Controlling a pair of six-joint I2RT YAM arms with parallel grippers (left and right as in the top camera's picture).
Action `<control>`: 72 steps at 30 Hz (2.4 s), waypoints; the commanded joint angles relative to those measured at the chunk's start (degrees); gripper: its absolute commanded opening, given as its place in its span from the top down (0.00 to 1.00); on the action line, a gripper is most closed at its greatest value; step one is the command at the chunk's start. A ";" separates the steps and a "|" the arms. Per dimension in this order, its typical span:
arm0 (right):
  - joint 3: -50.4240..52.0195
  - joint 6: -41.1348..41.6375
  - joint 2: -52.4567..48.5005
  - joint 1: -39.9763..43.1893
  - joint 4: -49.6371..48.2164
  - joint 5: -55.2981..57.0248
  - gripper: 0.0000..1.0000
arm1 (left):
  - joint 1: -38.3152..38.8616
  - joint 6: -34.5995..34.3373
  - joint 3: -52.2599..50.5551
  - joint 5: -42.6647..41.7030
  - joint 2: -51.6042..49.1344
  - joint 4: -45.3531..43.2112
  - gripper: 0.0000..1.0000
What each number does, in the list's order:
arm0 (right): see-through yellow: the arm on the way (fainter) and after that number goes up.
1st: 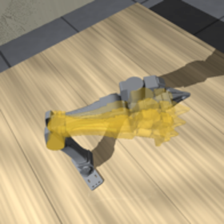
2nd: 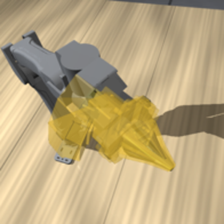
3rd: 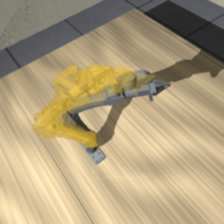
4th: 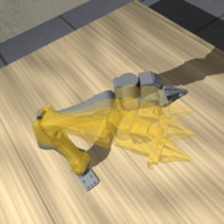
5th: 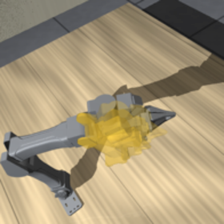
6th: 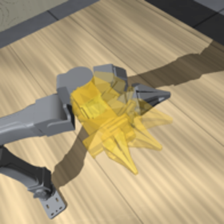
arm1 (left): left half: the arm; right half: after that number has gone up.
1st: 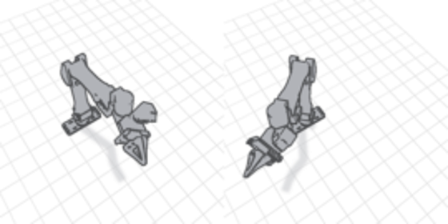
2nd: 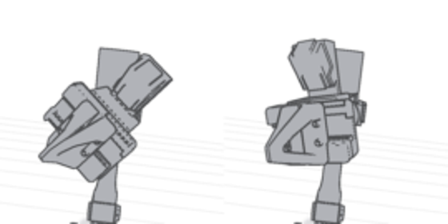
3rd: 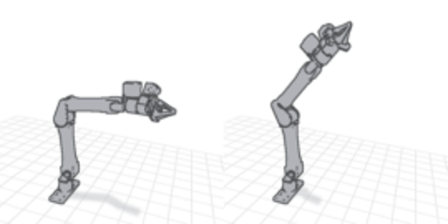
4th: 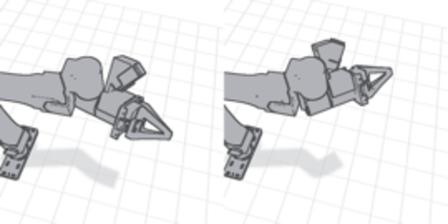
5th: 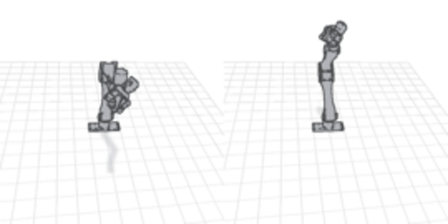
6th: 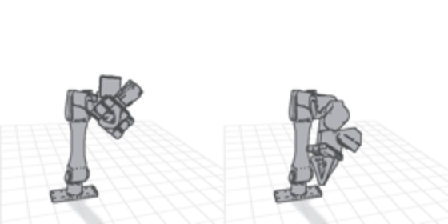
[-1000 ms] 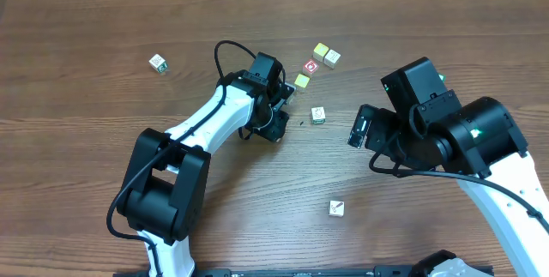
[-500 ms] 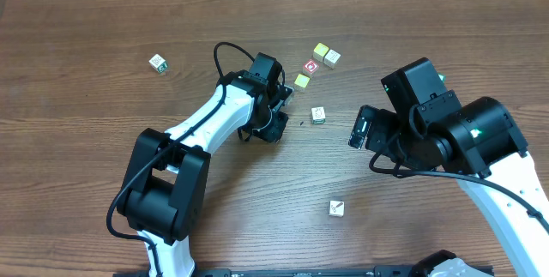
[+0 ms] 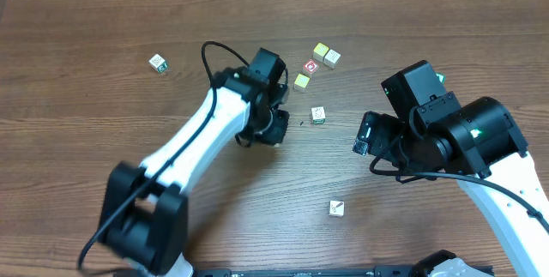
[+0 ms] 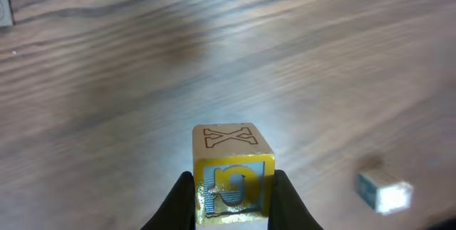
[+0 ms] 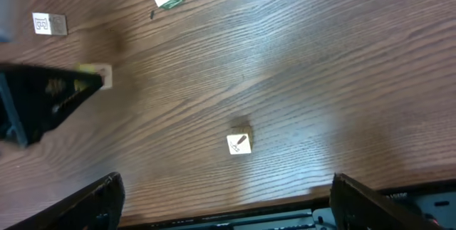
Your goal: Flip 4 blocks
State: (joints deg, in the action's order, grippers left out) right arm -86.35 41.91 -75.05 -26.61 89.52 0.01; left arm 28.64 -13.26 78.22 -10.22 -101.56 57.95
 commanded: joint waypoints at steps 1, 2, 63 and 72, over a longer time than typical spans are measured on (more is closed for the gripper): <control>-1.46 -0.26 1.60 0.11 0.22 0.81 0.08 | 5.68 -7.06 -5.64 0.20 8.07 -1.49 0.96; -1.46 -0.09 1.92 0.11 0.42 1.22 0.08 | 7.13 -8.70 -7.30 0.31 9.51 -2.60 0.95; -1.42 -0.39 11.67 0.11 4.13 2.05 0.07 | 29.03 -45.51 -26.43 3.85 3.74 -26.93 0.65; -1.42 -0.39 11.67 0.11 4.31 2.03 0.07 | 28.87 -45.64 -26.32 5.20 4.00 -27.76 0.61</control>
State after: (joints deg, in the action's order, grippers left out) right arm -86.35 41.93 -64.23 -26.61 93.93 1.10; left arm 57.47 -59.46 52.42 -6.76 -97.27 30.52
